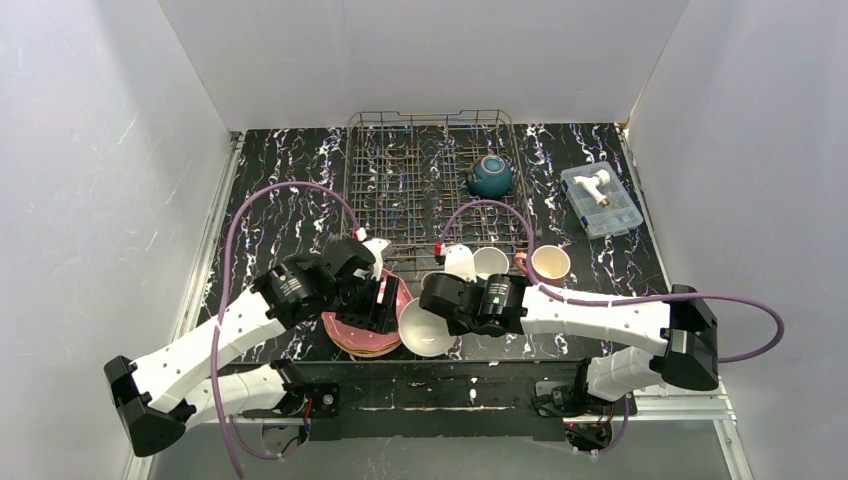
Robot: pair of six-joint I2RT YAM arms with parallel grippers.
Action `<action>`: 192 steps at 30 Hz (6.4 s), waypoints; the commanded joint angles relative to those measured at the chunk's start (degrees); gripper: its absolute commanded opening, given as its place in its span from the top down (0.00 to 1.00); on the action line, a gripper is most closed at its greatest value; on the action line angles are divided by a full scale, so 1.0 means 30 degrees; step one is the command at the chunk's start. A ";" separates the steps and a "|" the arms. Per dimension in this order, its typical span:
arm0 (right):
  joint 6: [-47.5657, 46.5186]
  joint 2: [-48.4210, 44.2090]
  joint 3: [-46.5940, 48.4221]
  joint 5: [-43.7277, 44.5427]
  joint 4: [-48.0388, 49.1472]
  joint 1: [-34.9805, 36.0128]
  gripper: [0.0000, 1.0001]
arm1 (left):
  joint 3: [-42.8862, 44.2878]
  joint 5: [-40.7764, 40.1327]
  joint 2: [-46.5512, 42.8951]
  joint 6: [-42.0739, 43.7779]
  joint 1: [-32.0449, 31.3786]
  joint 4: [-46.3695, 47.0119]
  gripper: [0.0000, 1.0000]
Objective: Load the mixed dishes into the dish rack
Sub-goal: Pick up the bowl from the corner of the board.
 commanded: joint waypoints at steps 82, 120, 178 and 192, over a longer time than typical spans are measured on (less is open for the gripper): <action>0.0375 -0.7471 -0.2080 -0.0219 0.5564 0.0800 0.06 | 0.0946 -0.0241 0.1310 -0.0061 0.0704 0.2090 1.00; 0.5642 -1.1154 -0.9323 -0.7547 1.8544 -0.3672 0.02 | -0.0941 0.7972 -0.1316 -0.1518 0.5913 0.5180 1.00; 0.4258 -1.0679 -0.7972 -0.5784 1.8432 -0.3687 0.92 | -0.1086 0.6801 -0.1290 -0.1518 0.6182 0.4472 0.62; 0.1714 -0.9082 -0.4586 -0.4481 1.5073 -0.4032 0.99 | 0.0998 0.2600 -0.2117 0.0347 0.6181 0.1140 0.51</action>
